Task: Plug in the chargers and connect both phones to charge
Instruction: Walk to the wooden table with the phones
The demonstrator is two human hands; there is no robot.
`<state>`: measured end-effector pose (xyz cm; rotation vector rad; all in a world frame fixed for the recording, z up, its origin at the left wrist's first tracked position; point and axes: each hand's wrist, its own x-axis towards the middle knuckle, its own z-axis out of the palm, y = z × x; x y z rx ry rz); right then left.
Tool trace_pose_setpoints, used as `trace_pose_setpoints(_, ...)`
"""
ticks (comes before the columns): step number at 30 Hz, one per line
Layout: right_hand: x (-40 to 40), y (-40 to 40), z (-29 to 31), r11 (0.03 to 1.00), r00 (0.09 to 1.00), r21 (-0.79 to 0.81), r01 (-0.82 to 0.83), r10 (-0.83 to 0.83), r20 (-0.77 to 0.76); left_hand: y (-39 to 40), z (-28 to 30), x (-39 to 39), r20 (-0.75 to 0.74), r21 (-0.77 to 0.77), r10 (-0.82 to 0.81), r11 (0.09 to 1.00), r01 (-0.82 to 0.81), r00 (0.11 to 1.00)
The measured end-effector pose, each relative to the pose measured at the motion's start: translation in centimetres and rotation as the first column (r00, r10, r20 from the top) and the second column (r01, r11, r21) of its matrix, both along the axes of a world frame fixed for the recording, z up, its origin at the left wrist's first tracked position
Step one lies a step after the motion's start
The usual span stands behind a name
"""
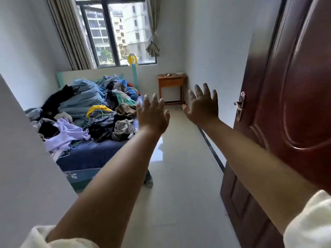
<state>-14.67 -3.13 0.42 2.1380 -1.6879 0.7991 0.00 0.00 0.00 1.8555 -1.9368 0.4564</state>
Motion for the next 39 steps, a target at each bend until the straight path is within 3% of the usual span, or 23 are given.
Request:
trace_pose_setpoints(6,0.8,-5.8,-7.6,0.981,0.998,0.188,0.041,-0.033,-0.045,-6.3,-6.8,0.2,0.067,0.207,-0.035,0.978,0.021,0.997)
trace_pose_setpoints(13,0.4,-20.5,-14.5,0.942,0.998,0.332,0.059,-0.045,-0.051,-21.6,-13.7,0.1,0.052,0.351,-0.056,0.936,0.034,0.997)
trace_pose_setpoints(19,0.0,-35.6,-15.6,0.894,0.996,0.441,0.085,-0.068,-0.054,-37.0,-14.8,0.3,0.004,0.433,0.014,0.902,-0.014,1.0)
trace_pose_setpoints(27,3.5,-54.8,-17.9,0.883,0.998,0.468,0.046,-0.018,-0.063,-55.5,-17.1,4.2,0.059,0.488,0.055,0.87,-0.077,0.997)
trace_pose_setpoints(39,9.9,-85.9,-20.2,0.839,0.998,0.54,0.066,-0.045,-0.052,-87.9,-18.4,11.2,0.019,0.507,0.02,0.862,-0.027,1.0)
